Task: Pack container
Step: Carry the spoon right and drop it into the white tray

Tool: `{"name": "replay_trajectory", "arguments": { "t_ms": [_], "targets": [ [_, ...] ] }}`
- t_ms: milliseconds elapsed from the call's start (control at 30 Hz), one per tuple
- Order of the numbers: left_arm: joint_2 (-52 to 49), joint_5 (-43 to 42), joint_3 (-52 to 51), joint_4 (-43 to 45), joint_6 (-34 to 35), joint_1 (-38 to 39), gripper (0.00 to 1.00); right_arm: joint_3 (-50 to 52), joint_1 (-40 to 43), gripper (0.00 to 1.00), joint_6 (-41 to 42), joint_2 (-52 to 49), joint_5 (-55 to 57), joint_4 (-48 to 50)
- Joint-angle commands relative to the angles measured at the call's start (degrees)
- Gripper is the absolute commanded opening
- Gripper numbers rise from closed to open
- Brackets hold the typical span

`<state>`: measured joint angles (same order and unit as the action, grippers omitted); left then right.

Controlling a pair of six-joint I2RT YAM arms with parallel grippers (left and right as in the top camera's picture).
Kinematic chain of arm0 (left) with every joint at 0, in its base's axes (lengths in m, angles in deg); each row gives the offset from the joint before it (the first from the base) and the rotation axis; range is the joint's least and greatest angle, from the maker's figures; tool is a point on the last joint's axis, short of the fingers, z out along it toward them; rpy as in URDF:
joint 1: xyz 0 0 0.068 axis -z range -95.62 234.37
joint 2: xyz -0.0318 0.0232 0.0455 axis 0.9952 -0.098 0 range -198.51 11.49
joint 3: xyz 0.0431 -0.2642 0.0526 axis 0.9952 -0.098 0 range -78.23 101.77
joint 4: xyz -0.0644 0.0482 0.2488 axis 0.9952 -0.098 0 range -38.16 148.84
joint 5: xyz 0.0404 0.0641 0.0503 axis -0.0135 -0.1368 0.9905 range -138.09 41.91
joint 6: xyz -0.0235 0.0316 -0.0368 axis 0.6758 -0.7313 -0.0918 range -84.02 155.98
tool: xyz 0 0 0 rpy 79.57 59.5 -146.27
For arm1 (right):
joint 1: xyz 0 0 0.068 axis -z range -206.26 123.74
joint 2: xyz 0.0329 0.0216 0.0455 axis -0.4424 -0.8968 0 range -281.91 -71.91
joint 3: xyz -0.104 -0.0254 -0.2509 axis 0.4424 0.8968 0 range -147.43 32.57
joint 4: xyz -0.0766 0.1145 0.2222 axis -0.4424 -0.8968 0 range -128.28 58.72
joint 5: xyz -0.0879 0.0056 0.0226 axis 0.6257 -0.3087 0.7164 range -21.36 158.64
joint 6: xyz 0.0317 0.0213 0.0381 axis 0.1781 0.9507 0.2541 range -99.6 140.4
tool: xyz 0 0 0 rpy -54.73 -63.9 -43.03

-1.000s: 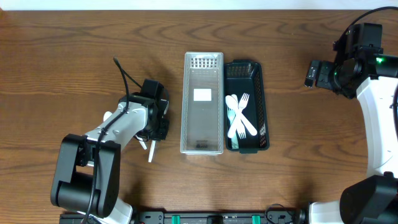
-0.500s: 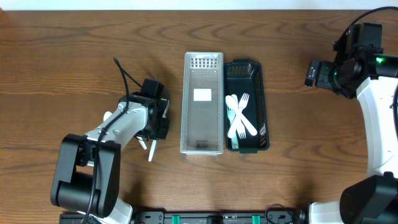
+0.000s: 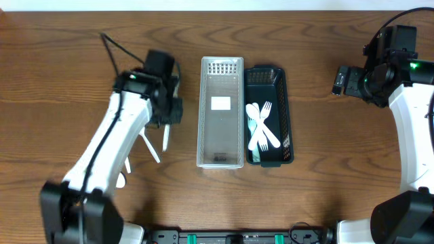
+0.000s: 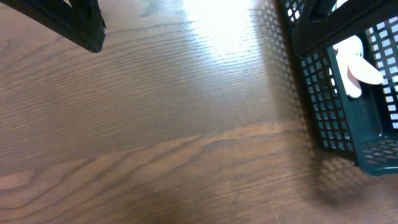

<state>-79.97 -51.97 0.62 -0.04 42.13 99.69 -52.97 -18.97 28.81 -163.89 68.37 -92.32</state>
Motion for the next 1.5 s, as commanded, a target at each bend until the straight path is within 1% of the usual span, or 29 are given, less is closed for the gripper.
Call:
{"name": "replay_trajectory", "arguments": {
  "t_ms": [0, 200, 333, 667, 767, 867, 900, 933, 967, 1033, 1067, 1100, 1133, 1167, 1200, 1267, 1367, 1467],
  "targets": [
    [1.9, -0.26, 5.46, -1.33, 10.8, 4.52, 0.06, 0.17, 0.15, 0.99, -1.03, 0.04, -0.2, -0.02],
    [0.15, -0.39, 6.25, 5.01, 16.13, 14.78, 0.06, 0.17, 0.15, 0.99, -1.03, 0.04, -0.2, -0.02],
    [-4.09, 0.63, 6.25, 7.82, 17.92, 18.73, 0.06, 0.17, 0.15, 0.99, -1.01, 0.04, -0.22, -0.02],
    [-18.64, 0.61, 6.23, 8.17, 18.12, 19.8, 0.06, 0.17, 0.15, 0.99, -1.01, 0.04, -0.24, -0.07],
    [-20.52, 0.61, 6.23, 8.31, 17.9, 19.8, 0.06, 0.17, 0.15, 0.99, -1.01, 0.04, -0.24, -0.07],
    [-20.24, 0.61, 6.25, 8.7, 16.11, 19.8, 0.06, 0.17, 0.15, 0.99, -1.01, 0.04, -0.24, -0.09],
    [-19.89, 0.61, 6.25, 8.79, 15.52, 19.76, 0.17, 0.17, 0.15, 0.99, -1.01, 0.04, -0.24, -0.09],
    [-19.43, 0.63, 6.25, 8.85, 14.86, 19.76, 0.36, 0.17, 0.15, 0.99, -1.01, 0.04, -0.24, -0.13],
    [-18.93, 0.66, 6.27, 8.87, 13.94, 19.76, 0.52, 0.17, 0.15, 0.99, -1.01, 0.04, -0.24, -0.2],
    [-17.38, 0.7, 6.43, 8.83, 11.78, 19.74, 0.55, 0.17, 0.15, 0.99, -1.01, 0.04, -0.24, -0.31],
    [-16.48, 0.72, 6.58, 8.79, 10.8, 19.74, 0.59, 0.17, 0.15, 0.99, -1.01, 0.04, -0.24, -0.31],
    [-15.13, 0.96, 6.8, 8.61, 10.03, 19.74, 0.72, 0.17, 0.15, 0.99, -1.01, 0.04, -0.24, -0.31],
    [-13.62, 1.66, 7.02, 8.33, 9.9, 19.69, 0.76, 0.17, 0.15, 0.99, -1.01, 0.04, -0.24, -0.33],
    [-12.07, 2.19, 7.17, 7.96, 9.42, 19.58, 0.78, 0.17, 0.15, 0.99, -1.01, 0.04, -0.24, -0.39],
    [-10.25, 2.49, 7.28, 7.65, 8.59, 19.32, 0.82, 0.17, 0.15, 0.99, -1.03, 0.04, -0.24, -0.48],
    [-6.1, 4.37, 7.28, 6.78, 8.46, 18.27, 0.98, 0.17, 0.15, 0.99, -1.01, 0.04, -0.24, -0.55],
    [0.76, 5.03, 7.28, 4.85, 8.41, 15.1, 0.98, 0.17, 0.15, 0.99, -1.01, 0.04, -0.24, -0.48],
    [7.72, 5.03, 7.28, 1.66, 8.52, 8.87, 0.98, 0.17, 0.15, 0.99, -1.01, 0.04, -0.24, -0.48]
  ]
}}
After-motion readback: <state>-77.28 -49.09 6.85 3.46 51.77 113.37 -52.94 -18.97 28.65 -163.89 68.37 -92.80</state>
